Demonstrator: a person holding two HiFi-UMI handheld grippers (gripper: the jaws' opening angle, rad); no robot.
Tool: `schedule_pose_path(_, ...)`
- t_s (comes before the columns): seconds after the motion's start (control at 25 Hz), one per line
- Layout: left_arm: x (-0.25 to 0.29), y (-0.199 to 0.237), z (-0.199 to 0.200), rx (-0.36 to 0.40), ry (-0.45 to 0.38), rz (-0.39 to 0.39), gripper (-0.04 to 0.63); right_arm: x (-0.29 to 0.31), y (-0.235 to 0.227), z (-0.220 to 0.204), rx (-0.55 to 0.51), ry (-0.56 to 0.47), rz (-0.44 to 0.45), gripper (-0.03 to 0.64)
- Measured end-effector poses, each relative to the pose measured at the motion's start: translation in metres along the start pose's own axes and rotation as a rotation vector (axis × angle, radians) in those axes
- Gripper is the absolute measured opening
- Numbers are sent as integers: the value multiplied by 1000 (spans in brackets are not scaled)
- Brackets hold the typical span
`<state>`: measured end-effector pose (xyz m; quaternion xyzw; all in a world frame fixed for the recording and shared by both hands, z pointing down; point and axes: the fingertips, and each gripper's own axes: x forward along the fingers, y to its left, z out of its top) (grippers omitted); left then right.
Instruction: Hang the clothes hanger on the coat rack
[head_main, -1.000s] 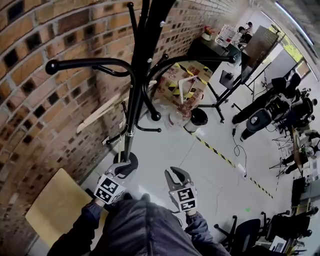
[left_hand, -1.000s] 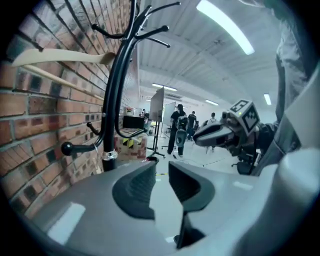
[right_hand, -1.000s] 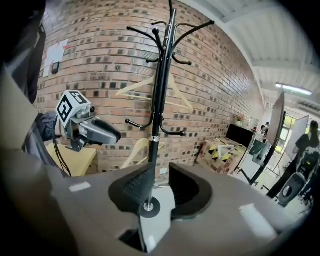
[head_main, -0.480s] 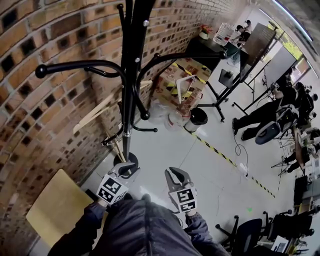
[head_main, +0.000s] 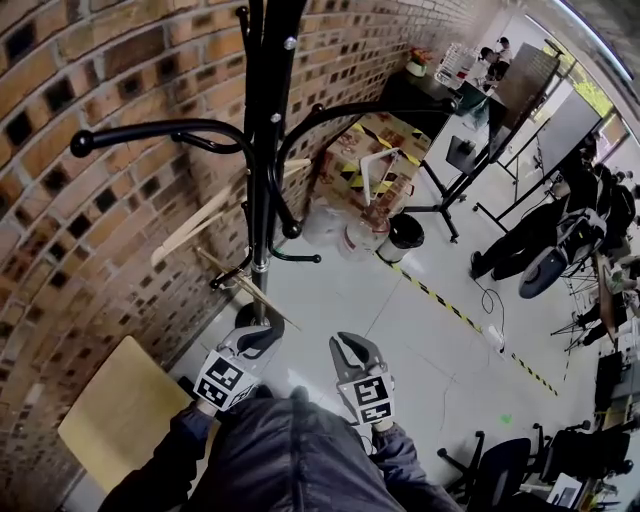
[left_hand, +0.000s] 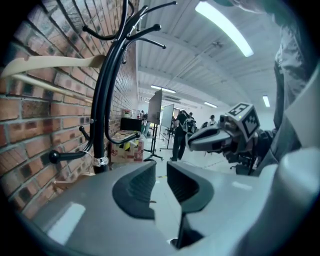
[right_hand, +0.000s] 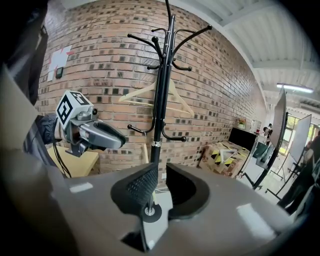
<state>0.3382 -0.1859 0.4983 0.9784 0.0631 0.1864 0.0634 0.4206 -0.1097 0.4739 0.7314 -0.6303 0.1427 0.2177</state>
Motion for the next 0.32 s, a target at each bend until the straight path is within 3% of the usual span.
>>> schedule_pose_path(0.32, 10, 2, -10, 2, 7, -17, 57, 10, -5, -11, 13, 0, -10, 57)
